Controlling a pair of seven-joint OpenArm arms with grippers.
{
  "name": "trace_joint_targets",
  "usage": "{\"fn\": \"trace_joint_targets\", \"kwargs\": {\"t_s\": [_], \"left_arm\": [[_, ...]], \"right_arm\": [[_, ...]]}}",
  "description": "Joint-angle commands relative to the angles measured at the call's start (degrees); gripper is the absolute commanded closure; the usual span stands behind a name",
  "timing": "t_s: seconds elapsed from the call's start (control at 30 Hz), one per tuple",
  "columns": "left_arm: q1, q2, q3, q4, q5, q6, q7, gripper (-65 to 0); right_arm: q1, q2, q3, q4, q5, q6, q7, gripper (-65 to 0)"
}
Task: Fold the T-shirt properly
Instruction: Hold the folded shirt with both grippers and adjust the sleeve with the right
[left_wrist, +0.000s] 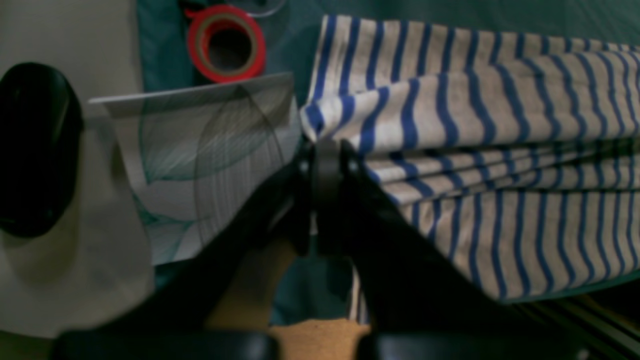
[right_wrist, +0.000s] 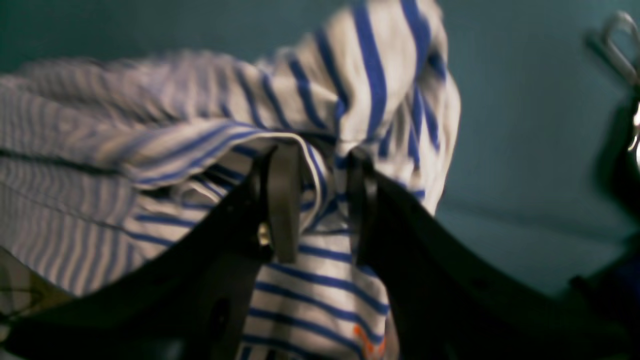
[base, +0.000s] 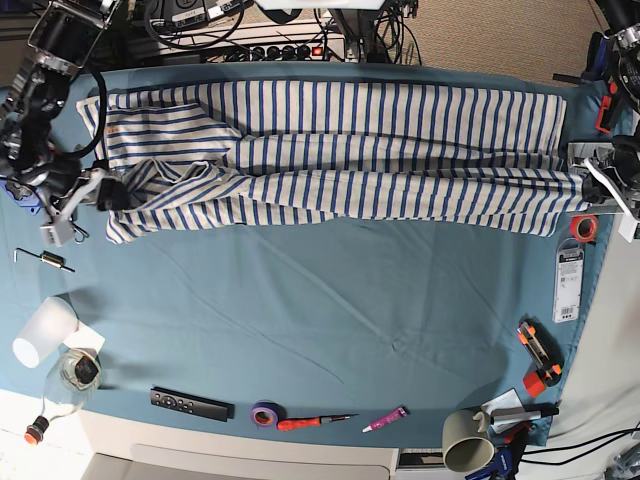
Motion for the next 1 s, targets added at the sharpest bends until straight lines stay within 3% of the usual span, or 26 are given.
{"fn": "trace_joint_targets", "kwargs": {"t_s": [0.0,0.43,0.5,0.63,0.77,0.97], "left_arm": [[-0.6,-1.1,-0.5,1.0,-0.2,-0.2,-0.9,0.0],[-0.6,-1.1,-0.5,1.0,-0.2,-0.2,-0.9,0.0],[-0.6,-1.1,-0.5,1.0,-0.2,-0.2,-1.0,0.0],[-0.6,-1.1,-0.5,1.0,-0.2,-0.2,-1.0,0.0],[-0.6,-1.1,-0.5,1.0,-0.2,-0.2,-1.1,0.0],[-0.6,-1.1,-0.5,1.0,-0.2,-0.2,-1.7,0.0]], "right_arm": [[0.8,1.6,1.7,2.6,1.2,0.2,1.2,-16.6],[-4.6,1.6,3.8,7.3,2.4,1.6,1.2,-16.6],[-5.2,1.4,3.7,7.3,2.0,3.9,1.2,-19.0],[-6.7,1.4,1.2,7.3,0.8,5.4,1.2,-27.5],[-7.0,1.4,-3.2,7.3,-5.1,5.2,1.7,-27.5],[-5.8,1.4,-8.0,7.3,-8.8,2.9,5.4,-27.5]]}}
